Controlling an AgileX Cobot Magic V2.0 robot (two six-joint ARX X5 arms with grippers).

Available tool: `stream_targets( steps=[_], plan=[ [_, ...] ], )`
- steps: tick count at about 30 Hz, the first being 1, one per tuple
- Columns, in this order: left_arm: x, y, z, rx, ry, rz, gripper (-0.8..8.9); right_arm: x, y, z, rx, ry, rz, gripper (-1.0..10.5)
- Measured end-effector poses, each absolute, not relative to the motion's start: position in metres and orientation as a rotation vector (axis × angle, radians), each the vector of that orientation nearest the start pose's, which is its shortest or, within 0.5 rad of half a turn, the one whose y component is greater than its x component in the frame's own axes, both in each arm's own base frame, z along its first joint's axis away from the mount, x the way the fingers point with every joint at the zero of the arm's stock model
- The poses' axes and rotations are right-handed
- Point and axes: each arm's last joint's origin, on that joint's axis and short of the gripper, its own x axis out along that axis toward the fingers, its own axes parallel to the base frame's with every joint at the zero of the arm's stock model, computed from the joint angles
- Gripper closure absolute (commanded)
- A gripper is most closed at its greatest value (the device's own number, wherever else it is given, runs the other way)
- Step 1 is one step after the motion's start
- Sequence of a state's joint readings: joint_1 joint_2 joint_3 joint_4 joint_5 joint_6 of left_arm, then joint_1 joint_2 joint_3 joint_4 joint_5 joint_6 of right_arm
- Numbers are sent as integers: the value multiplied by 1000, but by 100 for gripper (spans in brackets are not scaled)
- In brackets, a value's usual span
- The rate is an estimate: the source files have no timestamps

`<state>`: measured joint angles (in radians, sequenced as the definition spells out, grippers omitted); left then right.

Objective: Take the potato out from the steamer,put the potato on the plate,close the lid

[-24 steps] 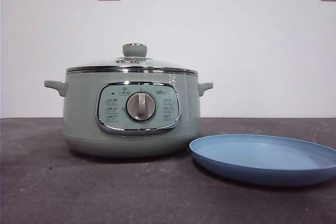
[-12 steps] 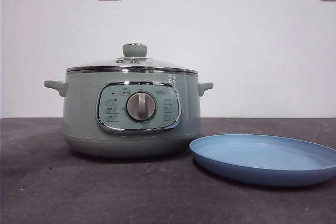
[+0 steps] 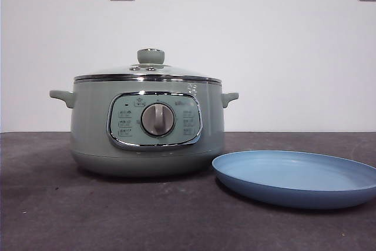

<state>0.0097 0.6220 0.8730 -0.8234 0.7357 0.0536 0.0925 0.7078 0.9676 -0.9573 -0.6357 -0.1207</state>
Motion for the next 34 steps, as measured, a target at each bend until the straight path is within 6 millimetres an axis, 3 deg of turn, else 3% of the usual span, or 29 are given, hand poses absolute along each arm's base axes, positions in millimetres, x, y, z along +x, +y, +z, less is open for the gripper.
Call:
stream_targets(
  steps=[4, 5, 23, 30, 34],
  plan=[
    [103, -18, 328, -158, 527, -719, 154, 109, 27, 338, 86, 645, 735, 348],
    [103, -18, 328, -159, 529, -718, 100, 109, 27, 338, 91, 646, 733, 299],
    [108, -20, 332, -139, 549, -705, 91, 109, 27, 338, 115, 656, 725, 285],
    [139, -35, 345, -79, 547, -741, 91, 111, 28, 336, 119, 668, 724, 285],
    [172, -52, 353, -25, 517, -749, 91, 112, 28, 336, 119, 670, 725, 285]
  ],
)
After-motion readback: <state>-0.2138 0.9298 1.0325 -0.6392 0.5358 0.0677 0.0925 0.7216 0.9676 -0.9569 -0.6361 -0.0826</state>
